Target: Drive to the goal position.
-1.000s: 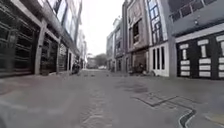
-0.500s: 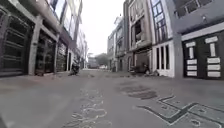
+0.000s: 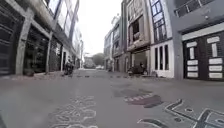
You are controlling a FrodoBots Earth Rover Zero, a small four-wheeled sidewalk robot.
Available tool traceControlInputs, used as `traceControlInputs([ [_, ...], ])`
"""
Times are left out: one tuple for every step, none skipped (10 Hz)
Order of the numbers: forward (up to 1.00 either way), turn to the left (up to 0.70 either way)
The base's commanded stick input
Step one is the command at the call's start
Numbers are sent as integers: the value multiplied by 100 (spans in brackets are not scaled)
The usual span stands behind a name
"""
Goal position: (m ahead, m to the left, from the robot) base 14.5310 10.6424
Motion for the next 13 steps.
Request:
traceControlInputs([
  [100,6],
  [100,6],
  [100,6],
  [100,6],
  [100,6],
  [100,6],
  [100,6],
  [100,-26],
  [100,-33],
  [100,-34],
  [100,-34],
  [100,-34],
  [100,-34],
])
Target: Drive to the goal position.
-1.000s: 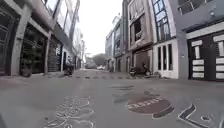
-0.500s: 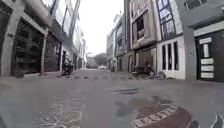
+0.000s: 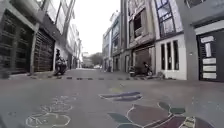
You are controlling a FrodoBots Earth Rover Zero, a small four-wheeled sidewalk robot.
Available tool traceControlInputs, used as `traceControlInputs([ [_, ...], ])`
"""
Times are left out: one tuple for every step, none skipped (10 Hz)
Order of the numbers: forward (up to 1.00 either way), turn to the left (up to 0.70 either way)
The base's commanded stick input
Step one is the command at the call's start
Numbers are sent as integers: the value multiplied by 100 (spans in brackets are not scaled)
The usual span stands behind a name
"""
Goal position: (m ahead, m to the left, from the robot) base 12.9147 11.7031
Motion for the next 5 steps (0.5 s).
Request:
traceControlInputs([
  [100,-20],
  [100,2],
  [100,6],
  [100,6],
  [100,6],
])
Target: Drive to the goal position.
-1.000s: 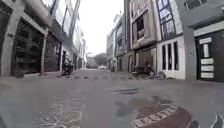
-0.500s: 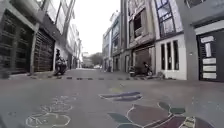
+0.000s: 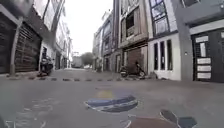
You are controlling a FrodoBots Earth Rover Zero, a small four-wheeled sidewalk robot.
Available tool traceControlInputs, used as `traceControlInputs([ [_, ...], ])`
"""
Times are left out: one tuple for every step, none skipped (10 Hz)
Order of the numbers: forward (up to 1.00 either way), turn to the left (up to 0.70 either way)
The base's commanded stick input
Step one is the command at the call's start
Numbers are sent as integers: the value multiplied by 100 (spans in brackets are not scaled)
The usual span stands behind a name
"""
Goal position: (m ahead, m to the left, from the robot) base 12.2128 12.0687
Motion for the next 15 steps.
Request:
traceControlInputs([
  [100,6],
  [100,6],
  [100,6],
  [100,6],
  [100,6],
  [100,6],
  [100,6],
  [100,6],
  [100,6],
  [100,6],
  [100,6],
  [100,6],
  [100,6],
  [100,6],
  [100,6],
])
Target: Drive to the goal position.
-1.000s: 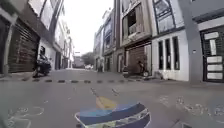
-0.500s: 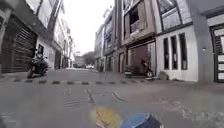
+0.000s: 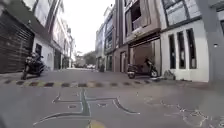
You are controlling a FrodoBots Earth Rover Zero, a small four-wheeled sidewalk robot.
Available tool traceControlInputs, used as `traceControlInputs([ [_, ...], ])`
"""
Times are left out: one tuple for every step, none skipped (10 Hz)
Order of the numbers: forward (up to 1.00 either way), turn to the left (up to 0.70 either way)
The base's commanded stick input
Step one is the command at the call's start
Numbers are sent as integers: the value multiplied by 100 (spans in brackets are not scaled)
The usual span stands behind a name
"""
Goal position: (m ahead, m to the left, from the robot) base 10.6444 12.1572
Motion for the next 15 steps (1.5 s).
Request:
traceControlInputs([
  [100,6],
  [100,6],
  [100,6],
  [100,6],
  [100,6],
  [100,6],
  [100,6],
  [100,6],
  [100,6],
  [100,6],
  [100,46],
  [100,46],
  [100,46],
  [100,46],
  [100,46],
])
